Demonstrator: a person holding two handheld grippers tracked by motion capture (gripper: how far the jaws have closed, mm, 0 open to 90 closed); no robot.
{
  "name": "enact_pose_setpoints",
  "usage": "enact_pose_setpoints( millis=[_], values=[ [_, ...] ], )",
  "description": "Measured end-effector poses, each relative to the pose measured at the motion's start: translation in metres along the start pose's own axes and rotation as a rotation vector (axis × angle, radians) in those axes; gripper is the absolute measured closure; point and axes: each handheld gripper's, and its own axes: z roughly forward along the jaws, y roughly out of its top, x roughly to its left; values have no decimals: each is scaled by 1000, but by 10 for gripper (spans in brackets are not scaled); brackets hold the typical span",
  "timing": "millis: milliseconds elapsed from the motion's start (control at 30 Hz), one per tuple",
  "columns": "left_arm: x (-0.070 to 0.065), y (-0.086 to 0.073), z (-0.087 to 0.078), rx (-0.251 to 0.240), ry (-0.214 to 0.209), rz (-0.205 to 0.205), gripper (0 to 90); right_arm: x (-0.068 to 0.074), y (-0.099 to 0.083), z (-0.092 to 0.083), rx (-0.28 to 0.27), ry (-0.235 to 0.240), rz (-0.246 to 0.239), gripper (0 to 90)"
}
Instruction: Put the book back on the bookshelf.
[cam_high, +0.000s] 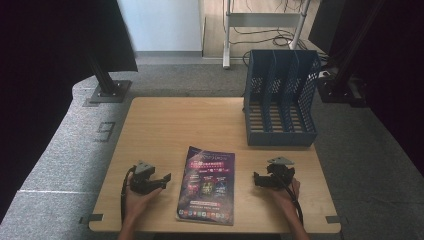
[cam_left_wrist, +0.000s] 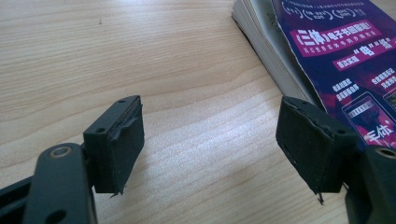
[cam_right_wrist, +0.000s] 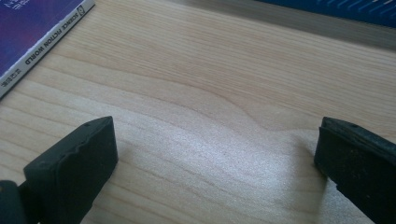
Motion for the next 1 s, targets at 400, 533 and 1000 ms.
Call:
enact_pose_setpoints(
  millis=[400, 533, 1000],
  values=[
    [-7, 1, 5, 22, -37, 1, 233, -1, 0, -1, -7, -3, 5, 17],
    [-6, 2, 5, 15, -51, -10, 231, -3, -1, -2, -10, -6, 9, 31],
    [-13, 6, 0, -13, -65, -14, 232, 0, 5, -15, -67, 14, 35, 71]
  ],
)
